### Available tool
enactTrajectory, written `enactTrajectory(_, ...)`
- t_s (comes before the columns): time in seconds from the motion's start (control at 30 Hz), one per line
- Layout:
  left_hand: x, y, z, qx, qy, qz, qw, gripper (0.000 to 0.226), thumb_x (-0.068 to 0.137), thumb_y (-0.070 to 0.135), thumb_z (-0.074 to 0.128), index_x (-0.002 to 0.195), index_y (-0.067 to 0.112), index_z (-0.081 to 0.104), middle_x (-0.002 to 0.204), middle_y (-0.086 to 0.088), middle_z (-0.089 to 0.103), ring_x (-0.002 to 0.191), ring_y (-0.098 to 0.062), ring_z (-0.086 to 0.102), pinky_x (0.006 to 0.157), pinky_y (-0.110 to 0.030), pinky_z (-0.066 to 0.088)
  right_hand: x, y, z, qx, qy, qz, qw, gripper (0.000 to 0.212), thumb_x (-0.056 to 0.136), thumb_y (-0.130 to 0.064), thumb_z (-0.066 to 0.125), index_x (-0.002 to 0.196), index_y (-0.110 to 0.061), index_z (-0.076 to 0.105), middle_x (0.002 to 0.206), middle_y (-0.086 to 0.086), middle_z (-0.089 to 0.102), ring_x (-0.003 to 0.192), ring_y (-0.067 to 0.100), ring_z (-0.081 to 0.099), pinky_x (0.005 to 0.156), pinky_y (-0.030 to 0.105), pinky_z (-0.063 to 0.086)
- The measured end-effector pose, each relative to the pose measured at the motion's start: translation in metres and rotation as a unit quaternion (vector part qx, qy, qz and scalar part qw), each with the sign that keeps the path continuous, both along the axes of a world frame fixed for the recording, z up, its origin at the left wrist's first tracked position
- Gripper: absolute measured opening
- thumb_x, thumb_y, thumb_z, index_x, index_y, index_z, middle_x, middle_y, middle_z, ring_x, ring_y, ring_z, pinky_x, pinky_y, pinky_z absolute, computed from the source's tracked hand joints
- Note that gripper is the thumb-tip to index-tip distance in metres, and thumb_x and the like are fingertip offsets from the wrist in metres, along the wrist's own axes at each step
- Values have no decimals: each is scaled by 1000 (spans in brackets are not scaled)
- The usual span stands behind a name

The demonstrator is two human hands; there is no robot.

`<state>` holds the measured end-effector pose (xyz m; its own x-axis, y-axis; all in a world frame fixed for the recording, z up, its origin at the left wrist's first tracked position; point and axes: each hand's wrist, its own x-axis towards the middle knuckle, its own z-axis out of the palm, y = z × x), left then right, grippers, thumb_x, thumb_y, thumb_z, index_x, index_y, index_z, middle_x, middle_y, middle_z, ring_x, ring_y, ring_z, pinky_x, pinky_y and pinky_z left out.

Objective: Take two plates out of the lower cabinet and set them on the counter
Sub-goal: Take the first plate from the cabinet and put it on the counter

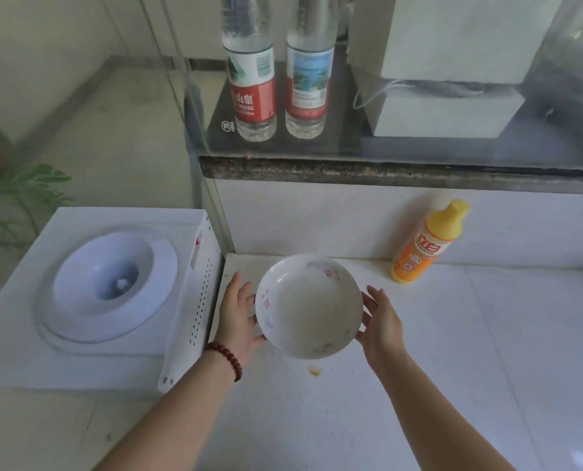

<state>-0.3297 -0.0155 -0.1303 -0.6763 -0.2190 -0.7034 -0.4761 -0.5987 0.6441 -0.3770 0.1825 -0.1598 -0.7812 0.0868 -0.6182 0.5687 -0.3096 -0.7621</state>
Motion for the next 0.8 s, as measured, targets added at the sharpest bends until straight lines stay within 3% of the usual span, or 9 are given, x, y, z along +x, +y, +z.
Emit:
enactTrajectory(0.23,-18,-2,-22,-2,-22,20,1000,68,85,64,35,141,26,36,144,4,41,121,-25,44,92,-53,37,-27,-3,-19,22,-21,24,999,47,99,-40,29,141,-22,39,139,3,50,116,23,49,93,50,43)
enactTrajectory(0.6,-32,-10,-36,-3,-29,4,1000,64,87,64,31,140,28,36,147,1,38,113,-21,43,88,-51,37,-38,-8,-35,41,-44,16,998,46,100,-40,28,140,-23,40,142,3,48,129,27,44,97,53,39)
enactTrajectory(0.8,-36,-12,-39,-7,-35,-3,999,66,86,64,31,141,28,36,147,2,38,122,-22,41,89,-51,36,-39,-11,-38,46,-46,14,998,45,100,-41,28,140,-23,40,143,3,47,131,28,43,96,52,40)
